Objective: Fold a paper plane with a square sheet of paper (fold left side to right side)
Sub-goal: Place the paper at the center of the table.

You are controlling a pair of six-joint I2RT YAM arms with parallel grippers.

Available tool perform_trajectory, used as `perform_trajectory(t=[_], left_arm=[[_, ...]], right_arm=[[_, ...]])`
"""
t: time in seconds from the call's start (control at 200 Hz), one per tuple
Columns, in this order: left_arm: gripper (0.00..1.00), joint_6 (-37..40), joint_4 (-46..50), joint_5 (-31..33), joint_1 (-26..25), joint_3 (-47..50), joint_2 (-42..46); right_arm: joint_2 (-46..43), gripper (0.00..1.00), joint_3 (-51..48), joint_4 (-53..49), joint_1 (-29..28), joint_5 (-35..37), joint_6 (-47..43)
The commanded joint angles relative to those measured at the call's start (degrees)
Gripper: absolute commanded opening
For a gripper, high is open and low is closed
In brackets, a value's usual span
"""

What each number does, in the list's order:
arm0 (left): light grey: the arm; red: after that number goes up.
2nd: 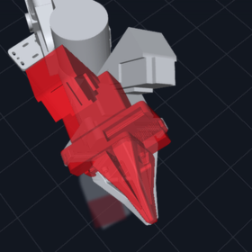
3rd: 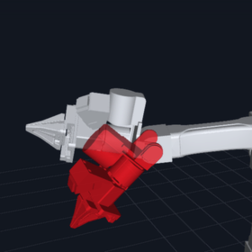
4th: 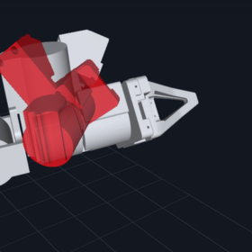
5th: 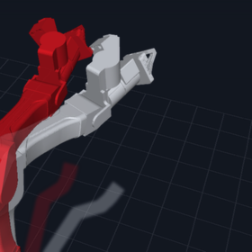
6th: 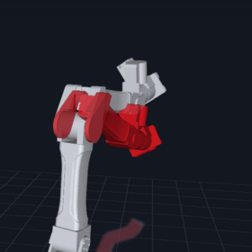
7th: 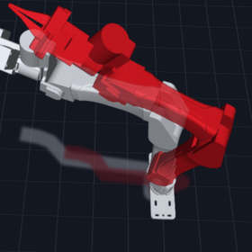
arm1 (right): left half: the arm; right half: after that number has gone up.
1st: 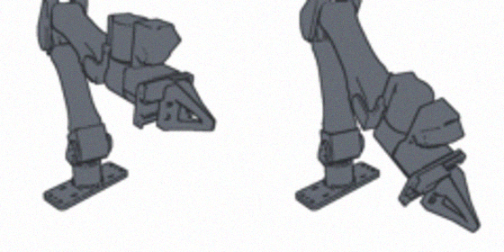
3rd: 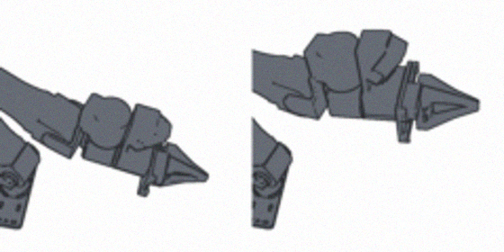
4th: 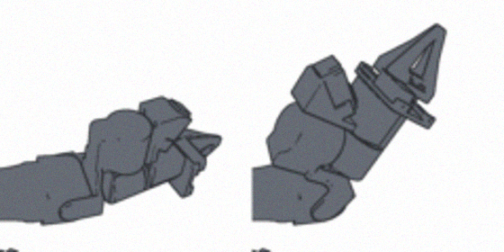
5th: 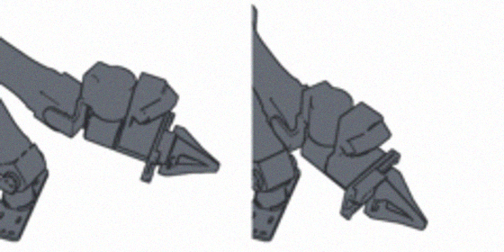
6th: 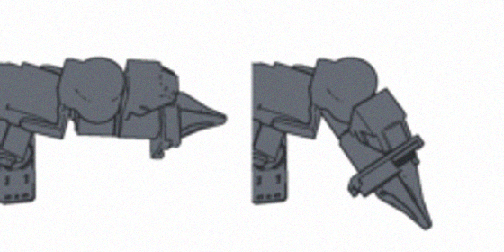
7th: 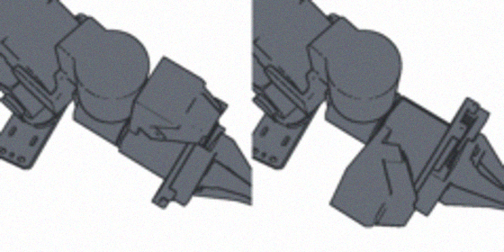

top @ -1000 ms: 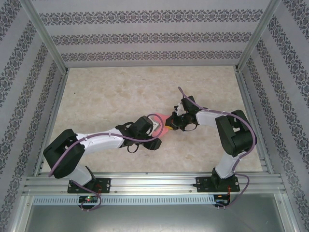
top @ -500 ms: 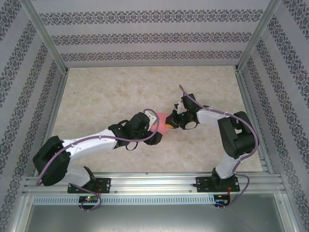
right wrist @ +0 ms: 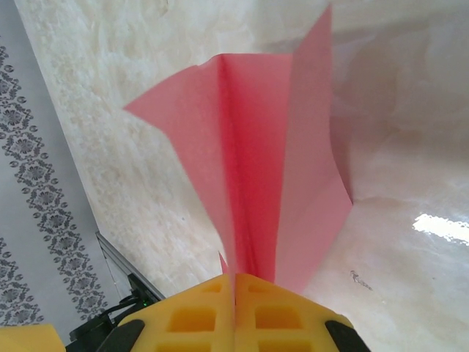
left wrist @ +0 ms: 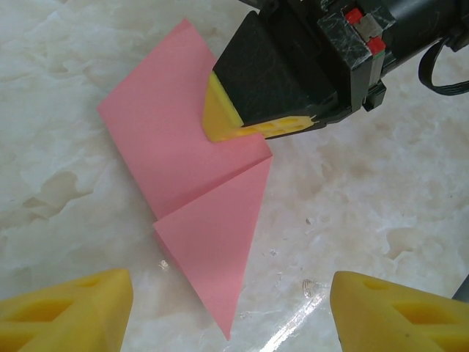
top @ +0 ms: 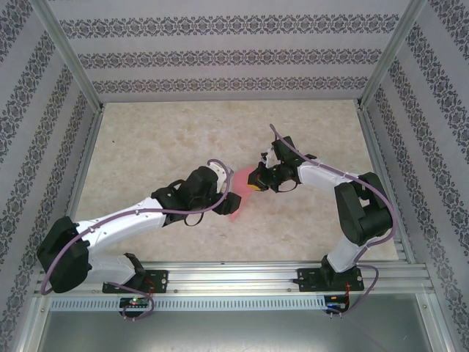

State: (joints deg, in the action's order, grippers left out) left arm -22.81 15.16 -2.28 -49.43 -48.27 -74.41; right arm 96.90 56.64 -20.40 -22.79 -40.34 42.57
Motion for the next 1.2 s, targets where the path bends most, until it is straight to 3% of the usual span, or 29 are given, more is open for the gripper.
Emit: perform_trajectory(t=[0.0, 0.245, 0.555, 0.694, 0.994, 1.194], left_arm=[[0.72, -1.47, 0.58, -0.42, 0.65, 0.59, -1.09], [0.72, -1.89, 0.91, 0.61, 0.65, 0.18, -2.05], [0.73, -5.9, 5.02, 12.84, 0.74, 1.21, 5.08], [0.75, -6.11, 6.92, 15.24, 0.86, 2.1, 8.24], [0.75, -4.01, 6.54, 11.91, 0.74, 2.82, 6.82], [0.73, -2.7, 3.23, 7.14, -0.32, 4.82, 5.09]], right_arm=[[-0.14, 0.0, 1.11, -0.16, -0.41, 0.76, 0.66], [-2.22, 0.0, -1.44, 6.28, -0.35, -3.69, 0.69], [0.92, 0.0, 3.09, 15.85, -5.82, -9.87, 2.24], [3.42, 0.0, 2.92, 18.7, -6.31, -10.36, 2.61], [9.01, 0.0, -6.02, 27.64, -4.02, -10.38, 2.44], [7.63, 0.01, -9.33, 23.43, -2.45, -8.59, -0.72]])
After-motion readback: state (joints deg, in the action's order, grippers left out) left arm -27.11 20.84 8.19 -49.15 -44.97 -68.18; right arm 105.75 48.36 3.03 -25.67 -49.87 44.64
